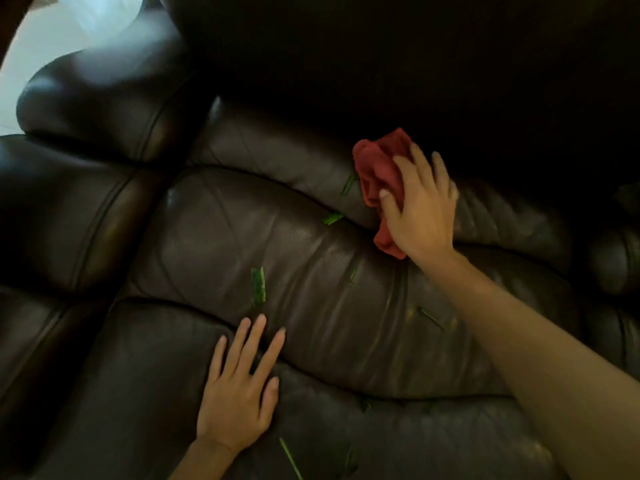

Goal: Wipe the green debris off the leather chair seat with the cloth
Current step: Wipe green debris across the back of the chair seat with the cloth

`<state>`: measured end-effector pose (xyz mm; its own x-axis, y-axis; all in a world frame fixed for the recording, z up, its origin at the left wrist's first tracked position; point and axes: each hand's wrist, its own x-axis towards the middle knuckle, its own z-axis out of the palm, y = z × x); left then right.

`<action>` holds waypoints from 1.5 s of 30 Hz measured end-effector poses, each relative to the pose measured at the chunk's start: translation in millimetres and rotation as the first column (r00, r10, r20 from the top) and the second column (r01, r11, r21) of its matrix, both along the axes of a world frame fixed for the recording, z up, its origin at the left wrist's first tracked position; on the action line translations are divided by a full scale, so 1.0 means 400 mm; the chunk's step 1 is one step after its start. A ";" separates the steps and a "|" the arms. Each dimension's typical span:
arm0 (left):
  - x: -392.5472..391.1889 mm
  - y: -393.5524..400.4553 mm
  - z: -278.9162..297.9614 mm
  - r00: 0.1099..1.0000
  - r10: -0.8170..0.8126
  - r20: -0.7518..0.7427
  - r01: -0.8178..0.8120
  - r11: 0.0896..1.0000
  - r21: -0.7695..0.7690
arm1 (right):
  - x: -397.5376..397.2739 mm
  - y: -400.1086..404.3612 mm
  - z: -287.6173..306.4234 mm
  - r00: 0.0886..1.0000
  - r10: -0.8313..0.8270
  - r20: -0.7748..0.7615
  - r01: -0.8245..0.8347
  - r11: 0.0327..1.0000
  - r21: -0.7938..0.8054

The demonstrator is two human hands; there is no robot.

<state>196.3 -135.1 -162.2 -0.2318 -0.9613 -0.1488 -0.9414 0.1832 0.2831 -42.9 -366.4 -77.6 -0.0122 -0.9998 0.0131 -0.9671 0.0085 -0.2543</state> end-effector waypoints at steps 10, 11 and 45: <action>-0.005 0.004 -0.028 1.000 -0.023 0.015 0.023 0.999 -0.049 | 0.051 -0.057 -0.086 0.969 0.077 0.234 -0.066 0.996 -0.055; -0.005 0.002 -0.028 1.000 -0.025 0.014 0.026 0.998 -0.051 | 0.055 -0.054 -0.084 0.962 0.097 0.254 -0.084 0.995 -0.062; -0.054 -0.130 0.010 0.951 -0.307 -0.047 0.299 0.946 -0.122 | 0.091 0.020 -0.040 0.991 0.054 0.125 -0.068 0.992 0.105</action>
